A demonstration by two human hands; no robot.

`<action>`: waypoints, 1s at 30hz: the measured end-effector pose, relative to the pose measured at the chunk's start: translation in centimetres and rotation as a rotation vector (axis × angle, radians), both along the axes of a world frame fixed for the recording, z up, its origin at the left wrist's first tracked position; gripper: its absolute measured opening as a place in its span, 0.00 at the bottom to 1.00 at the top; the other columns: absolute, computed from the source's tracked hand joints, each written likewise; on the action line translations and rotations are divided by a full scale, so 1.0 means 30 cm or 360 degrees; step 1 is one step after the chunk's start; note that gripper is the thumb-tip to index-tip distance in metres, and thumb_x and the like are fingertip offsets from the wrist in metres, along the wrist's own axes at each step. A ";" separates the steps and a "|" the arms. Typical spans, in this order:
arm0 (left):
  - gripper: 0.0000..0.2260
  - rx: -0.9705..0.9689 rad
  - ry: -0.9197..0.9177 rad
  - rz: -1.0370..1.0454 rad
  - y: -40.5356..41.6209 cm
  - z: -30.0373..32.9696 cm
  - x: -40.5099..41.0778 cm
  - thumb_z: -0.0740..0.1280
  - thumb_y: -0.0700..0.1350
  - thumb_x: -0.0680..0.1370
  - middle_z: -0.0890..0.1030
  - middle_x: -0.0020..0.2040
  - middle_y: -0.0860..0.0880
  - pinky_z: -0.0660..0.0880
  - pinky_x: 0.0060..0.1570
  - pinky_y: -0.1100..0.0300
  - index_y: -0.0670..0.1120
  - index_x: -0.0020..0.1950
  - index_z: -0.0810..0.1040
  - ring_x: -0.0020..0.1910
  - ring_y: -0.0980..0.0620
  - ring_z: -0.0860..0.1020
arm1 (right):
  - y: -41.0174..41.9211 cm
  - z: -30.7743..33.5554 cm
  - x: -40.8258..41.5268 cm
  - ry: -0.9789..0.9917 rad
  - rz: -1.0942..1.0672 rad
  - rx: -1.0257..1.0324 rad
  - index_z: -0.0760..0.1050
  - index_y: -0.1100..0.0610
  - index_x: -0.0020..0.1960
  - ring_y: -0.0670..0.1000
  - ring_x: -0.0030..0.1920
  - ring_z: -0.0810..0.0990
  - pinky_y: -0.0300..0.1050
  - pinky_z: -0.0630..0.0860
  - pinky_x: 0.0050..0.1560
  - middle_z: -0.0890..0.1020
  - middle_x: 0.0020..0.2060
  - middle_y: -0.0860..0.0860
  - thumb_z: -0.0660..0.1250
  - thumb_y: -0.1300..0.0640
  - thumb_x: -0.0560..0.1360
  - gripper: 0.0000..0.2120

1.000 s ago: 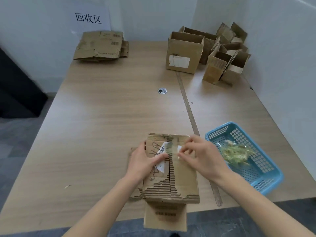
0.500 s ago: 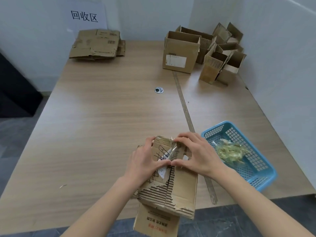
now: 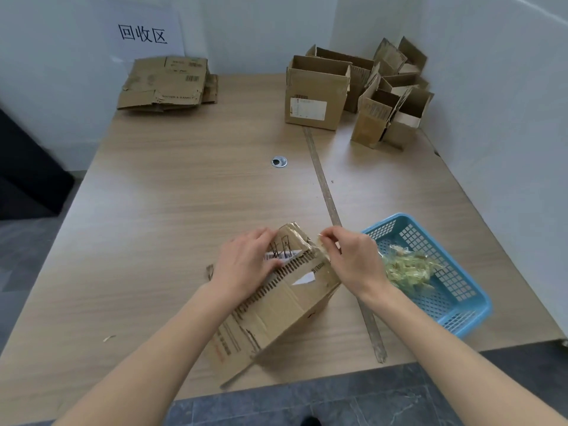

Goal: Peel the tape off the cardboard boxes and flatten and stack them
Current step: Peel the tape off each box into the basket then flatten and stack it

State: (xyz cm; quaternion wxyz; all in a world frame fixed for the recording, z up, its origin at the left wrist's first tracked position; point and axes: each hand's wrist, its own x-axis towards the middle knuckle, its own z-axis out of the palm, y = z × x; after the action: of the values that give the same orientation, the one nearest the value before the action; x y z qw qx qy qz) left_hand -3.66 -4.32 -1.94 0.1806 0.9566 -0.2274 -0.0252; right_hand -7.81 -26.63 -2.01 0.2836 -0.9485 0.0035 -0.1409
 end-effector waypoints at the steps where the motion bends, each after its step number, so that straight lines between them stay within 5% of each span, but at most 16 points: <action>1: 0.38 0.0047 0.0057 0.0023 -0.026 0.006 -0.016 0.56 0.72 0.77 0.69 0.78 0.49 0.66 0.71 0.48 0.49 0.80 0.64 0.74 0.46 0.69 | 0.003 -0.010 -0.008 -0.0023 -0.0029 -0.0023 0.83 0.55 0.51 0.50 0.36 0.82 0.45 0.77 0.40 0.86 0.38 0.48 0.69 0.57 0.81 0.04; 4: 0.65 0.0272 0.0311 0.0138 -0.104 -0.013 -0.085 0.44 0.88 0.59 0.46 0.84 0.45 0.40 0.76 0.35 0.44 0.84 0.45 0.82 0.42 0.46 | 0.016 -0.031 -0.022 -0.0032 -0.0158 0.0066 0.83 0.56 0.50 0.51 0.36 0.82 0.45 0.75 0.41 0.86 0.39 0.49 0.70 0.57 0.80 0.04; 7: 0.70 0.0293 0.0274 0.0126 -0.113 -0.063 -0.120 0.50 0.89 0.55 0.36 0.83 0.45 0.30 0.74 0.34 0.43 0.82 0.35 0.81 0.42 0.33 | -0.001 -0.042 -0.038 0.0016 -0.0109 0.0143 0.81 0.54 0.49 0.47 0.33 0.80 0.42 0.73 0.38 0.85 0.38 0.47 0.70 0.58 0.80 0.02; 12: 0.69 0.0359 0.0125 -0.0097 -0.096 -0.080 -0.094 0.46 0.89 0.57 0.39 0.83 0.45 0.29 0.73 0.35 0.42 0.83 0.37 0.81 0.43 0.35 | -0.106 -0.002 -0.027 0.0375 -0.0046 0.0740 0.78 0.55 0.50 0.52 0.27 0.84 0.49 0.81 0.26 0.83 0.45 0.50 0.68 0.57 0.81 0.03; 18: 0.68 0.0455 0.0075 -0.0256 -0.076 -0.053 -0.024 0.46 0.89 0.58 0.42 0.83 0.45 0.33 0.74 0.32 0.42 0.83 0.41 0.82 0.44 0.37 | -0.221 0.018 0.023 0.0839 -0.0176 0.1067 0.84 0.57 0.56 0.51 0.44 0.88 0.49 0.85 0.49 0.87 0.48 0.54 0.76 0.50 0.75 0.14; 23: 0.68 0.0529 0.0087 -0.0341 -0.061 -0.041 0.029 0.47 0.89 0.58 0.39 0.84 0.45 0.35 0.75 0.31 0.43 0.83 0.39 0.82 0.45 0.35 | -0.346 0.050 0.011 0.0855 -0.0178 0.1038 0.84 0.54 0.60 0.48 0.48 0.87 0.47 0.84 0.53 0.85 0.57 0.51 0.77 0.50 0.73 0.18; 26: 0.67 0.0523 0.0130 -0.0344 -0.065 -0.038 0.030 0.50 0.87 0.59 0.35 0.83 0.45 0.33 0.74 0.32 0.43 0.83 0.37 0.80 0.45 0.31 | -0.424 0.099 -0.030 0.0579 -0.0422 0.0290 0.79 0.53 0.67 0.45 0.43 0.85 0.50 0.81 0.56 0.85 0.55 0.47 0.74 0.45 0.75 0.24; 30: 0.63 0.0479 0.0079 -0.0382 -0.131 -0.051 -0.023 0.53 0.82 0.64 0.31 0.81 0.41 0.30 0.73 0.33 0.40 0.82 0.38 0.78 0.45 0.27 | -0.230 0.079 -0.159 0.0685 0.0037 0.0291 0.81 0.48 0.60 0.37 0.44 0.82 0.43 0.83 0.52 0.83 0.49 0.37 0.68 0.33 0.71 0.26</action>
State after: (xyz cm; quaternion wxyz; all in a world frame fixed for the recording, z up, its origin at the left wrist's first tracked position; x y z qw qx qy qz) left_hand -4.34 -8.23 -3.47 0.0367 0.9379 -0.3291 -0.1038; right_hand -12.59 -33.54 0.35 0.3627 -0.9270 0.0658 0.0687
